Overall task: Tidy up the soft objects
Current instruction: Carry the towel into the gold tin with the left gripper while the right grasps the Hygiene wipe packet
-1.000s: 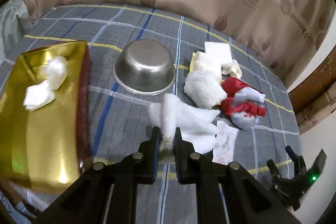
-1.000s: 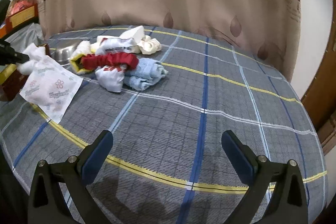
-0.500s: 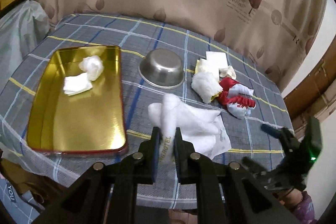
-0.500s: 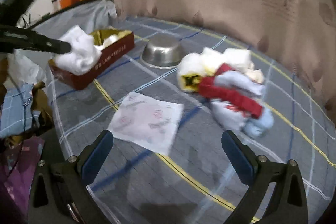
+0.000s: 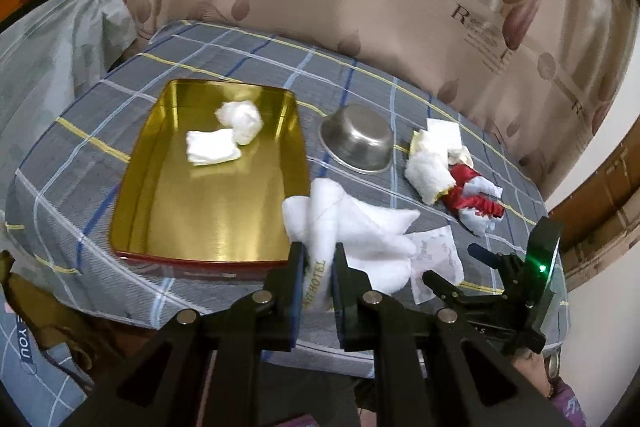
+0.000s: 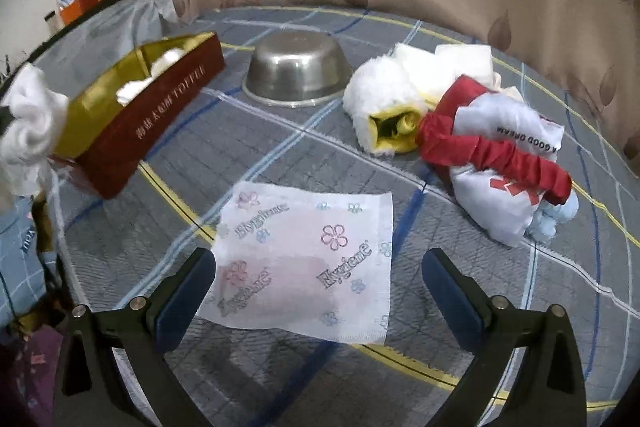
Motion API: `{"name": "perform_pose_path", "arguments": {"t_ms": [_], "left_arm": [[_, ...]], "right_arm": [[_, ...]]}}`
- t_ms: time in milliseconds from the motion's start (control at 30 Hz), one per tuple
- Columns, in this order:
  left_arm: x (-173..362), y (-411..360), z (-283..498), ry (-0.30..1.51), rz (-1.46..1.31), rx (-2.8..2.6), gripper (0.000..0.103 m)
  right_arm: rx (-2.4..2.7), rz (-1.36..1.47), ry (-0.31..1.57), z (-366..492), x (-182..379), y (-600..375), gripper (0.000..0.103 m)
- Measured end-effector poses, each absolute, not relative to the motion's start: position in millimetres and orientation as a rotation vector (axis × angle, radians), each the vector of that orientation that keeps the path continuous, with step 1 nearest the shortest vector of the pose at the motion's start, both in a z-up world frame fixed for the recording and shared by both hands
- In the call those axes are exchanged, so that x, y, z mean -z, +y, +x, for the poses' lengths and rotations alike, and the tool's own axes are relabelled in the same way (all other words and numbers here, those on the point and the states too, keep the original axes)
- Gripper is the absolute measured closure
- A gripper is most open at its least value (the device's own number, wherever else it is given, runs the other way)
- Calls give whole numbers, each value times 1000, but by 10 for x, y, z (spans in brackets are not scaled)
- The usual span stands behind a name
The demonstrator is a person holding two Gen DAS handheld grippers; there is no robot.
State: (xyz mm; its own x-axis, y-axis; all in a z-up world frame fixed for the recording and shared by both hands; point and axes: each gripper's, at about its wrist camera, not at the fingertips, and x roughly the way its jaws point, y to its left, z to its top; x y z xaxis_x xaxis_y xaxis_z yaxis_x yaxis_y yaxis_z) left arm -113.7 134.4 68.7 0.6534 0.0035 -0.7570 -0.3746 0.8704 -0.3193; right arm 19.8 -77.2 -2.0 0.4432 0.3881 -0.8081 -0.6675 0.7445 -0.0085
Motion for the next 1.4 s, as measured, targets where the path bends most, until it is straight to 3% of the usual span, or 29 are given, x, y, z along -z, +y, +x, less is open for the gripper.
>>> {"name": "perform_pose_path", "arguments": {"t_ms": [133, 367, 533, 933, 1400], "left_arm": [[-682, 1452, -1232, 828, -494, -243, 90], [-660, 1563, -1345, 829, -512, -266, 90], [-671, 1595, -1403, 833, -510, -284, 90], [-842, 1832, -1379, 806, -466, -364, 90], [-583, 2607, -369, 870, -362, -485, 90]], "right_arm": [[-707, -354, 938, 224, 103, -744, 4], [-743, -366, 913, 169, 108, -722, 55], [-735, -345, 900, 173, 91, -746, 74], [-755, -271, 807, 117, -25, -872, 77], [-769, -244, 802, 122, -19, -900, 77]]}}
